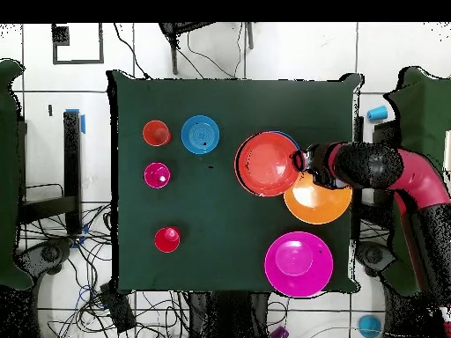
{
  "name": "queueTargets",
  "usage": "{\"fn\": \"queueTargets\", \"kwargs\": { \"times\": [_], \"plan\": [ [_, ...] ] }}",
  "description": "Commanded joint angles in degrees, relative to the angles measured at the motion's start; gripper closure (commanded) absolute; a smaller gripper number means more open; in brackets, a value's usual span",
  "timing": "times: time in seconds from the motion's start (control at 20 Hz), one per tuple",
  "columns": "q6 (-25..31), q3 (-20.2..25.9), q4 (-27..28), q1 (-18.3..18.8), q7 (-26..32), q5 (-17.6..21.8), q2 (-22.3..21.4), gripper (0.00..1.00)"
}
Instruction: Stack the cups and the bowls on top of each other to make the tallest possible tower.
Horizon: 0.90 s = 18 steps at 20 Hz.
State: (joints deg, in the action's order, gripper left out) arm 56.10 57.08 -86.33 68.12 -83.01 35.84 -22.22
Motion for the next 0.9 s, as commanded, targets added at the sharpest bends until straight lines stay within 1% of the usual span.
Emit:
{"fn": "queueTargets", "kwargs": {
  "times": [0.05,0.45,0.6,0.85,0.9],
  "plan": [
    [2.2,-6.5,4.7,-3.6,19.3,9.0,2.7,1.0],
    [4.5,-6.5,5.5,-3.3,22.0,9.2,2.5,1.0],
    [5.8,-6.2,5.2,-2.8,23.1,8.5,2.7,1.0],
    [6.0,-5.6,5.5,-2.2,24.2,7.8,3.8,1.0],
    [6.2,-5.9,5.7,-2.4,24.2,8.3,3.5,1.0]
  ]
}}
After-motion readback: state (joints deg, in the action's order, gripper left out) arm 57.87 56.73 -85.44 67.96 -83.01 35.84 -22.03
